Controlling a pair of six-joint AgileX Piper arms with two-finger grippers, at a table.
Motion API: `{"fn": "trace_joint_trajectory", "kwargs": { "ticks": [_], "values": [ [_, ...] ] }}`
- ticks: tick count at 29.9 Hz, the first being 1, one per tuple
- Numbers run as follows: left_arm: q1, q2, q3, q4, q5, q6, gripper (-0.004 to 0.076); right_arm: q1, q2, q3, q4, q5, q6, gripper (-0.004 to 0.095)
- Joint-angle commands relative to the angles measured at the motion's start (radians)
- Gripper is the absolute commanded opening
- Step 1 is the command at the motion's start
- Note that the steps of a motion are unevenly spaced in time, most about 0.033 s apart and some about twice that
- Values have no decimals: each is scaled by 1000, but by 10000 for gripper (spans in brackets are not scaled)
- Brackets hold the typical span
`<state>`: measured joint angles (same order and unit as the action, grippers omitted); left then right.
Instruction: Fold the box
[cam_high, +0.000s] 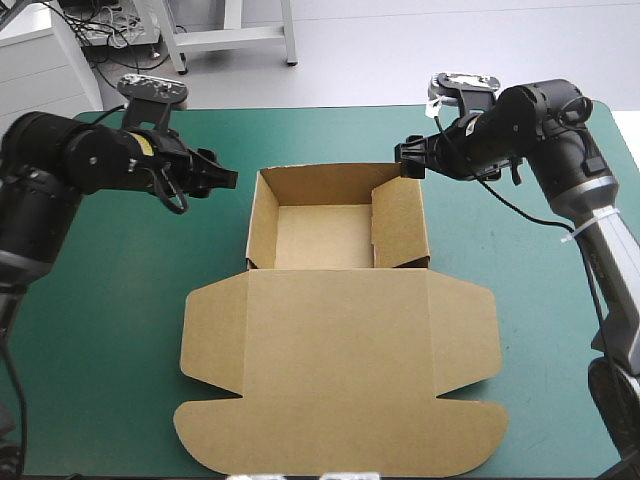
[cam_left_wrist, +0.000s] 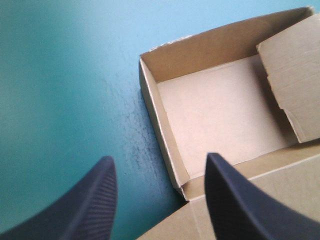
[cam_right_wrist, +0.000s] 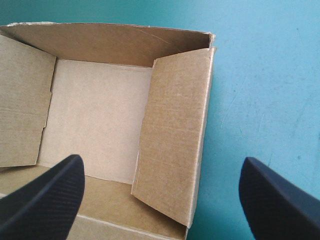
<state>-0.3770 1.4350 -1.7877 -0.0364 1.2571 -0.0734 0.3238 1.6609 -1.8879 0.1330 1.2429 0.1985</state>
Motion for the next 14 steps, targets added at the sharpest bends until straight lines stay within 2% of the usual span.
{"fn": "trace_joint_trajectory", "kwargs": {
  "ticks": [1,4,6,10,14],
  "values": [
    [-4,-118,-29,-24,42,90,199,-2,-42,-23,5,5,3,756],
    [-4,-178,-27,14,42,116,36,-2,-29,-23,-31,5,2,756],
    [-4,-216,-18,15,42,121,-31,-2,-17,-23,-59,5,0,756],
    [-4,-305,57,14,42,121,-32,-2,14,-23,-79,5,-5,756],
    [-4,-389,214,14,42,121,-32,-2,69,-23,-77,5,-5,756]
  ]
}}
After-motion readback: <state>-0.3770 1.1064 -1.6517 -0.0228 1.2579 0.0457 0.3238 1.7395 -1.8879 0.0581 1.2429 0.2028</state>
